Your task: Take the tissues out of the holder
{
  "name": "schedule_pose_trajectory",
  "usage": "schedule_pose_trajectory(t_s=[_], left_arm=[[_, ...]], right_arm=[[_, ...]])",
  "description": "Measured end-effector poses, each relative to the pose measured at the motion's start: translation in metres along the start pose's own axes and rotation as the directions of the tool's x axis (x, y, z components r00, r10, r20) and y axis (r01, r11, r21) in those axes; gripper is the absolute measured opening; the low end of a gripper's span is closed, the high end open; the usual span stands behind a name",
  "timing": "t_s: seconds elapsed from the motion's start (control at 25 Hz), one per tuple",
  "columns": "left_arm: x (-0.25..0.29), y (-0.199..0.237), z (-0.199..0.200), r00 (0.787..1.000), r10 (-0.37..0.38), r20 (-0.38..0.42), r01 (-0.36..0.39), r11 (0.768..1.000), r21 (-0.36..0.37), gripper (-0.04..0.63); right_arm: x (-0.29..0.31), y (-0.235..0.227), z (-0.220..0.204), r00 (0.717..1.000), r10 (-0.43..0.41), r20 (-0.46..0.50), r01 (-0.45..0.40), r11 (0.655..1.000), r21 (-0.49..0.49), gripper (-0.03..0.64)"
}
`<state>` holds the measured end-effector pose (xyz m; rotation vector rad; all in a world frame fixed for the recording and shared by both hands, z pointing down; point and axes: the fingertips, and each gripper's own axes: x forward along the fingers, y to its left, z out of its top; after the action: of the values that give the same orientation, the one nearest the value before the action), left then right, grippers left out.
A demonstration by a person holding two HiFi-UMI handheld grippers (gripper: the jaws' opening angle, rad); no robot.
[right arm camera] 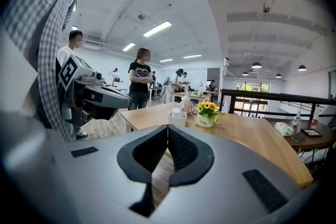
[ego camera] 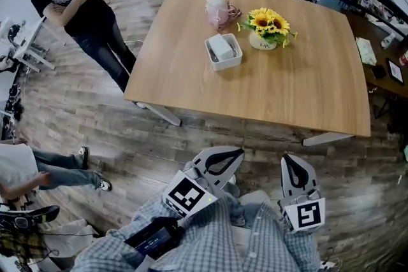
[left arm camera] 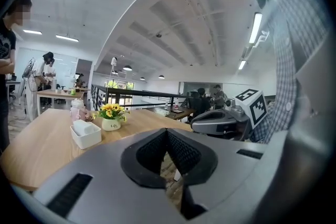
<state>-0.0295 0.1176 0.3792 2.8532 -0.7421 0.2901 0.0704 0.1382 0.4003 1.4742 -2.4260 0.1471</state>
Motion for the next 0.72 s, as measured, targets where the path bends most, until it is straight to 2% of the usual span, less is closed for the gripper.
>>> schedule_pose_trajectory(t_s=[0.4, 0.72], left_arm=[[-0.001, 0.018, -0.011, 1.0, 0.002, -0.005, -0.002, 0.999, -0.046, 0.005], [0.01, 0.041, -0.009, 0.999, 0.041, -0.014, -0.042, 0.998, -0.051, 0.005]], right_arm=[[0.009, 0.003, -0.012, 0.998, -0.005, -0.056, 0.005, 1.0, 0.011, 0.012], [0.038, -0.009, -0.007, 0.998, 0.045, -0.05, -0.045, 0.999, 0.005, 0.012]])
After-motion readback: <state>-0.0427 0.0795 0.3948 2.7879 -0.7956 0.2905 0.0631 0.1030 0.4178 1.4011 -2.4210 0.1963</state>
